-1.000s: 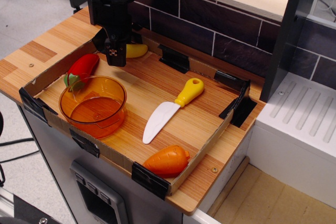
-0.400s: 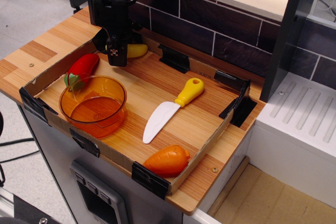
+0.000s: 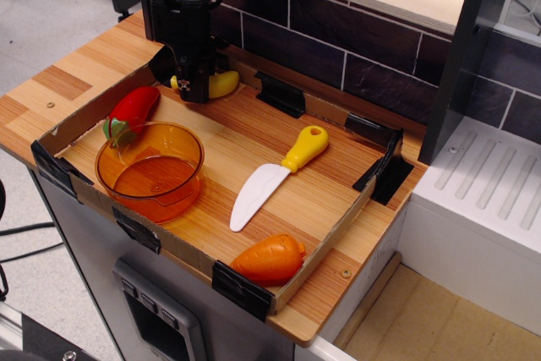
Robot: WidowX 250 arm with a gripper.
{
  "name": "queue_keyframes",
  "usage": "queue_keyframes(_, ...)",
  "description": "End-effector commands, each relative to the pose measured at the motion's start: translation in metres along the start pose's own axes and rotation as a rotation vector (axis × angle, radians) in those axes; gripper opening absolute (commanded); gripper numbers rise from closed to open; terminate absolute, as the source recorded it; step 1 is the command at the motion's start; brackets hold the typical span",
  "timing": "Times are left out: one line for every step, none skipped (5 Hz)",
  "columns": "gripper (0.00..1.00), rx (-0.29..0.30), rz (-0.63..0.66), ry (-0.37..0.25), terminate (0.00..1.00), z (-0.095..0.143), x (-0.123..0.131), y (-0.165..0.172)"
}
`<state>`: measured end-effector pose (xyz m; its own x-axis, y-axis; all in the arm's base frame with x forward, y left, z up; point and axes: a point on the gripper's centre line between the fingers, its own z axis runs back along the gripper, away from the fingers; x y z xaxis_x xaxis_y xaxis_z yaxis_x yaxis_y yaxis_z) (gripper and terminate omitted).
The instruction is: Put banana in pot
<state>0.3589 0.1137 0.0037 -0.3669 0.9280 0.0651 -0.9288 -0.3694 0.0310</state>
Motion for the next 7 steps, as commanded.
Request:
queue_keyframes(0.00,-0.086,-0.072,0.097,0.00,0.056,-0.021,0.020)
queue_keyframes(0.00,-0.087,-0.114,0.132,0.00,0.068,-0.027,0.035)
queue_keyframes(0.00,-0.089,-0.164,0.162,0.00,0.080,-0.031,0.052)
queue_keyframes(0.00,-0.076,-0.245,0.167,0.00,0.082,-0.027,0.079)
queue_keyframes(0.00,-0.078,-0.315,0.164,0.00,0.083,-0.017,0.103)
queue_keyframes(0.00,-0.076,-0.371,0.157,0.00,0.083,-0.001,0.121)
queue_keyframes(0.00,-0.082,-0.420,0.143,0.00,0.079,0.013,0.136)
